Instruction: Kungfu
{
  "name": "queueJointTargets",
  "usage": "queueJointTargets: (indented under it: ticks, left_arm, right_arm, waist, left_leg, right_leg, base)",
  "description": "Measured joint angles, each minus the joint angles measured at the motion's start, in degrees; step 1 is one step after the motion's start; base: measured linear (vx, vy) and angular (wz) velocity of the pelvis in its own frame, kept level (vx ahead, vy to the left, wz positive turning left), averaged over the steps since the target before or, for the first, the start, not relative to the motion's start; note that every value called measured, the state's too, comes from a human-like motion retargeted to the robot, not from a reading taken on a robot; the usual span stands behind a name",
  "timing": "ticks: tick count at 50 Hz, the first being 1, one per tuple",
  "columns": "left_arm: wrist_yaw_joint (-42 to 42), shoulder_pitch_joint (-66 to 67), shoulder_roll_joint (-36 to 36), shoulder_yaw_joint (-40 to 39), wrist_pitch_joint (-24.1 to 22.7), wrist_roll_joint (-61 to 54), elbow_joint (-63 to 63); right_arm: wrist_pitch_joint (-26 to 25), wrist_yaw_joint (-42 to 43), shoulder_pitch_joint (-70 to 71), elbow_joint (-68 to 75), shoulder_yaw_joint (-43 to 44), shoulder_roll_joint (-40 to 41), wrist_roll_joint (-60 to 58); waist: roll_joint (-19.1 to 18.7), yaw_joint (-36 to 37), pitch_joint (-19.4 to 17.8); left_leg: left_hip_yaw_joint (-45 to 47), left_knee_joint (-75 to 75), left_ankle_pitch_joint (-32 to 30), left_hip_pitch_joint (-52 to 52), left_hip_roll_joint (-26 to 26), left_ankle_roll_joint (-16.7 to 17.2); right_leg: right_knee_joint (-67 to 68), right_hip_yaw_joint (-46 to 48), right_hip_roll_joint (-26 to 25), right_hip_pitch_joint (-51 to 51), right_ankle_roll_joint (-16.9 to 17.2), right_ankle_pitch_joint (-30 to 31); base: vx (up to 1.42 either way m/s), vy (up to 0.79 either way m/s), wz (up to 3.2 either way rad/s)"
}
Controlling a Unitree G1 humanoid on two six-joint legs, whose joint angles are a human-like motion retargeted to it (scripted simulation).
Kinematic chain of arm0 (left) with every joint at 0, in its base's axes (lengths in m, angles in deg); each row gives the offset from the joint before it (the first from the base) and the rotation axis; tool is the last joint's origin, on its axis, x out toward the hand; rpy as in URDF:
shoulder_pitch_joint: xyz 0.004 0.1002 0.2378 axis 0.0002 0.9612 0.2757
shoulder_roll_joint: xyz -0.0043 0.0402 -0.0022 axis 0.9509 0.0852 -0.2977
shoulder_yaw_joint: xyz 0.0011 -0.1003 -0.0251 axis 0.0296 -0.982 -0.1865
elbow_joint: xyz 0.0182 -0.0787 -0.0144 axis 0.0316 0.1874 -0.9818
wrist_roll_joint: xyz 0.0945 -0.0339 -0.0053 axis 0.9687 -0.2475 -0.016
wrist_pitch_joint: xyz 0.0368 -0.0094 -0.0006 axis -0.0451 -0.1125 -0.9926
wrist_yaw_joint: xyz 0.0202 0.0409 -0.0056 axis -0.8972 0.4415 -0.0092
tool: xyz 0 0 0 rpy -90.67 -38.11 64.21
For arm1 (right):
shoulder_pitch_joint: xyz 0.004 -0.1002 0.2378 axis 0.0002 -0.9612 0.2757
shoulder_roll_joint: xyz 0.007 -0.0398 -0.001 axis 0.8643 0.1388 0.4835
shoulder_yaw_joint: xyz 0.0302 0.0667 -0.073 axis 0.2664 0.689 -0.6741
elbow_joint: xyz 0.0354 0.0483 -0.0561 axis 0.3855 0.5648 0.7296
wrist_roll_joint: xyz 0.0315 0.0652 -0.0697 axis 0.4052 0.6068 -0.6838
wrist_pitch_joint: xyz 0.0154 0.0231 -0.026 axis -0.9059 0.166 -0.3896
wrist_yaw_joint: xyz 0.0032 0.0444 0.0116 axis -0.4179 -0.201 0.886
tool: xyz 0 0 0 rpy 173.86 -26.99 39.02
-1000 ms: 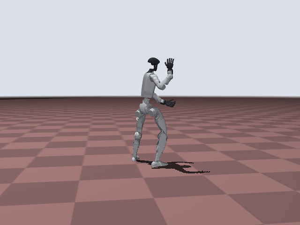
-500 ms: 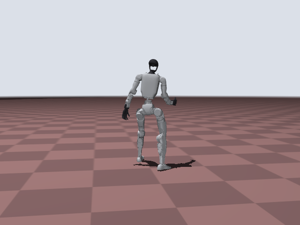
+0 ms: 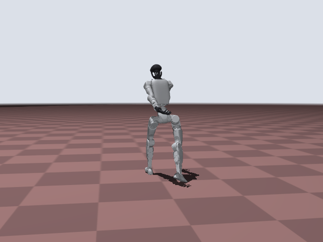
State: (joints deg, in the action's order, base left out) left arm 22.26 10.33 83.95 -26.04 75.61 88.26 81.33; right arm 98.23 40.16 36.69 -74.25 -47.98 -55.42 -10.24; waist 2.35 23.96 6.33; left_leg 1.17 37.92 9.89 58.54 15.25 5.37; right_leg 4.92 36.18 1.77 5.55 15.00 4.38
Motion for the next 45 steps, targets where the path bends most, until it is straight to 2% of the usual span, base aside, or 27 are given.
queueJointTargets:
  ticks: [3,5,7,10,12,15,18,20,23,25,27,28,30,31,33,35,37,38,41,45]
  left_arm:
    - [2.18,-3.70,1.01,1.12,-2.91,-6.20,-1.58]
    - [2.65,-4.58,1.25,1.96,-4.35,-10.07,-2.46]
    - [2.14,-6.24,2.23,2.83,-4.92,-13.24,-3.47]
    - [1.11,-8.23,4.29,3.93,-4.53,-14.20,-5.59]
    - [0.91,-9.65,6.20,4.36,-4.38,-13.63,-6.71]
    - [1.20,-11.16,8.86,4.97,-4.52,-13.65,-8.22]
    - [1.12,-12.76,11.17,5.66,-4.86,-14.54,-8.90]
    - [1.14,-13.57,12.14,5.48,-4.61,-14.59,-9.23]
    - [1.31,-14.86,13.10,6.82,-4.18,-15.47,-9.43]
    - [1.44,-16.21,13.62,8.42,-3.90,-15.46,-9.35]
    - [1.96,-16.81,14.22,9.28,-3.31,-13.53,-9.72]
    - [2.49,-16.82,14.42,9.71,-2.27,-11.80,-10.38]
    - [4.62,-17.04,13.19,9.00,-0.03,-10.04,-11.27]
    - [6.24,-16.91,11.77,7.25,-0.19,-11.13,-10.81]
    - [8.10,-16.24,9.06,4.91,-1.80,-15.04,-9.55]
    - [7.07,-15.00,7.05,4.95,-3.06,-18.66,-8.30]
    - [4.32,-13.11,6.07,4.95,-1.98,-16.77,-7.64]
    - [3.21,-11.95,5.70,4.59,-1.17,-14.34,-7.53]
    - [4.11,-8.91,5.20,3.80,-0.38,-9.00,-6.62]
    - [6.87,-6.65,4.96,2.88,0.54,-9.17,-4.67]
  right_arm:
    - [-0.48,0.07,-0.85,-2.37,-1.29,0.65,2.13]
    - [-2.12,-1.87,-1.69,-2.85,-2.57,1.36,4.69]
    - [-3.18,-4.19,-2.03,-2.57,-3.66,2.85,7.71]
    - [-3.85,-5.56,-3.26,-1.82,-5.39,4.42,9.83]
    - [-3.62,-5.52,-4.76,-1.69,-6.09,4.23,9.57]
    - [-3.74,-4.95,-7.14,-1.70,-6.72,3.23,7.94]
    - [-4.26,-4.65,-9.09,-1.78,-6.81,2.62,6.46]
    - [-4.63,-4.22,-9.96,-1.67,-7.17,2.45,6.06]
    - [-4.92,-3.97,-11.07,-1.37,-7.87,1.83,5.35]
    - [-5.13,-3.44,-11.72,-0.92,-8.09,1.02,4.45]
    - [-5.26,-2.73,-13.10,-0.44,-6.97,0.37,3.12]
    - [-5.29,-2.84,-14.53,-0.32,-5.29,-0.78,2.73]
    - [-5.49,-3.30,-16.93,-0.21,-1.69,-2.53,2.62]
    - [-5.55,-2.97,-17.24,-0.17,-1.07,-1.96,2.93]
    - [-5.26,-1.19,-17.21,0.16,-1.44,-0.54,3.94]
    - [-4.81,0.96,-16.75,0.73,-3.44,0.24,5.20]
    - [-5.12,1.32,-16.82,1.10,-4.45,0.28,5.68]
    - [-5.36,0.99,-17.03,1.19,-4.40,0.19,5.63]
    - [-5.77,0.50,-17.28,1.15,-3.27,-0.37,4.95]
    - [-5.25,1.45,-15.75,0.72,-2.36,-1.95,4.76]
  waist:
    - [0.30,-2.09,0.51]
    - [1.16,-6.38,-0.24]
    - [-0.77,-11.61,-1.00]
    - [-6.42,-19.37,-1.91]
    - [-9.62,-23.01,-2.51]
    - [-11.94,-26.05,-2.96]
    - [-12.30,-27.86,-3.61]
    - [-12.18,-30.08,-4.22]
    - [-10.72,-35.60,-6.19]
    - [-8.17,-38.24,-7.43]
    - [-8.19,-34.90,-5.77]
    - [-7.68,-32.96,-4.66]
    - [-6.48,-27.39,-3.40]
    - [-6.21,-26.14,-3.73]
    - [-6.37,-28.17,-4.34]
    - [-6.37,-30.96,-4.31]
    - [-6.17,-29.94,-3.07]
    - [-5.96,-28.95,-2.17]
    - [-5.51,-26.29,-0.45]
    - [-5.47,-22.50,-3.07]
  left_leg:
    - [1.51,1.22,4.80,-2.59,-2.71,-2.83]
    - [4.11,0.23,8.27,-8.14,-9.10,-6.17]
    - [2.07,-2.53,8.64,-12.62,-11.35,-7.24]
    - [-4.37,-6.91,7.79,-18.34,-11.74,-6.96]
    - [-8.14,-9.29,7.17,-21.34,-11.20,-6.32]
    - [-10.63,-14.14,5.78,-26.42,-11.16,-6.04]
    - [-11.37,-19.60,4.61,-32.60,-11.57,-5.73]
    - [-12.36,-22.75,4.21,-36.64,-12.92,-5.69]
    - [-15.96,-24.44,5.17,-42.73,-17.62,-6.01]
    - [-17.36,-22.27,7.00,-45.94,-21.79,-6.22]
    - [-15.75,-15.80,8.45,-43.94,-21.65,-5.61]
    - [-14.36,-11.63,8.31,-42.33,-22.28,-5.81]
    - [-7.14,-7.68,5.63,-41.52,-20.40,-5.63]
    - [-1.41,-6.19,3.67,-41.65,-18.65,-5.61]
    - [6.81,-2.45,-0.25,-41.16,-16.21,-5.80]
    - [9.13,1.58,-2.93,-38.67,-16.80,-3.47]
    - [8.61,2.94,-5.02,-35.79,-18.85,2.68]
    - [8.70,2.79,-5.60,-34.33,-19.56,4.67]
    - [9.13,-2.08,-7.24,-30.35,-19.25,6.49]
    - [7.86,-14.78,-12.16,-27.88,-16.41,6.86]
  right_leg:
    - [0.58,-4.55,3.48,1.71,0.00,10.69]
    - [3.22,-9.61,10.27,4.55,0.00,17.52]
    - [9.52,-19.84,8.85,2.91,-2.65,19.43]
    - [23.51,-38.01,-2.90,-3.39,0.00,6.39]
    - [31.24,-38.63,-7.73,-8.30,-0.25,-2.68]
    - [37.26,-37.38,-9.75,-15.45,-3.43,-11.40]
    - [34.99,-41.55,-13.04,-20.90,-5.25,-16.96]
    - [29.88,-43.21,-13.13,-23.37,-7.16,-19.55]
    - [16.52,-43.60,-8.51,-22.30,-10.94,-19.04]
    - [6.69,-41.24,-3.03,-18.38,-15.08,-12.01]
    - [11.62,-41.76,-6.26,-15.87,-17.52,-20.50]
    - [11.21,-38.10,-4.15,-15.00,-17.57,-20.72]
    - [9.35,-33.69,-2.16,-12.93,-18.82,-20.49]
    - [8.79,-34.99,-2.72,-11.86,-19.38,-20.58]
    - [7.08,-34.14,-3.05,-9.52,-20.05,-20.36]
    - [5.05,-32.50,-2.31,-7.32,-19.64,-19.75]
    - [3.43,-32.65,-2.70,-5.94,-19.76,-19.60]
    - [2.69,-32.80,-2.98,-5.51,-19.93,-19.60]
    - [1.06,-32.68,-4.43,-4.38,-20.53,-20.14]
    - [0.36,-35.29,-7.63,-1.18,-21.72,-21.97]
  base:
    - [0.73,0.42,0.42]
    - [0.88,0.59,1.40]
    - [0.52,0.23,1.27]
    - [0.45,-0.01,1.32]
    - [0.37,-0.11,1.20]
    - [0.33,-0.13,0.73]
    - [0.30,-0.13,0.54]
    - [0.30,-0.13,1.00]
    - [0.34,-0.19,1.72]
    - [0.36,-0.26,1.44]
    - [0.45,-0.32,0.25]
    - [0.46,-0.36,0.12]
    - [0.34,-0.26,-0.35]
    - [0.22,-0.13,-0.60]
    - [0.19,-0.09,0.33]
    - [0.33,-0.15,0.58]
    - [0.42,-0.17,-0.34]
    - [0.48,-0.19,-0.48]
    - [0.49,-0.19,-0.25]
    - [0.30,-0.14,-0.24]
